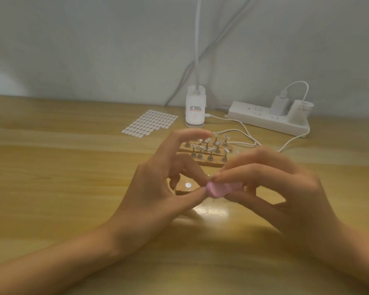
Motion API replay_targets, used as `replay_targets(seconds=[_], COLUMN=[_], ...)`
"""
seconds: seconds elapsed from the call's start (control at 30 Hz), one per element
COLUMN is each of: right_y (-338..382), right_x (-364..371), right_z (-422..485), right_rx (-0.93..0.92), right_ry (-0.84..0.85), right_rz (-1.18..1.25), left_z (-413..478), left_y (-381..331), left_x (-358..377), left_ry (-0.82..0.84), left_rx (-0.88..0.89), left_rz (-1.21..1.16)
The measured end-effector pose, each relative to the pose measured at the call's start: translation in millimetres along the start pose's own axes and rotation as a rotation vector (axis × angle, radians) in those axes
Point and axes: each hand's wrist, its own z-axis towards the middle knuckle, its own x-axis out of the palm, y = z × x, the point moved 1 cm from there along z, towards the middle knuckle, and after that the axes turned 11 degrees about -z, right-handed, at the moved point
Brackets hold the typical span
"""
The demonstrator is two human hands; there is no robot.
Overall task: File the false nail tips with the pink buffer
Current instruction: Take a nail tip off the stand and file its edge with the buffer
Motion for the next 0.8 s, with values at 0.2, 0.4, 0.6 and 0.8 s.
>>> replay_targets(seconds=[0.2, 0.4, 0.6, 0.8], right_y=[0.8, 3.1, 0.9, 3.7], right_x=[-1.9, -1.0, -2.3, -1.7], right_z=[3.0, 1.7, 3.1, 2.3], right_rx=[-0.008, -0.024, 0.028, 0.023], right_ry=[-0.034, -0.043, -0.055, -0.039], right_rz=[-0.137, -0.171, -0.165, -0.158], left_z=[0.4, -0.5, 0.4, 1.3], left_y=[1.0, -0.1, 2.1, 2.5], left_x=[0.8, 1.1, 0.7, 0.3], left_ry=[-0.017, -0.032, -0.025, -0.021], left_rx=[-0.007, -0.003, -0.003, 0.010], left_rz=[-0.011, 0.008, 0.027, 0.006])
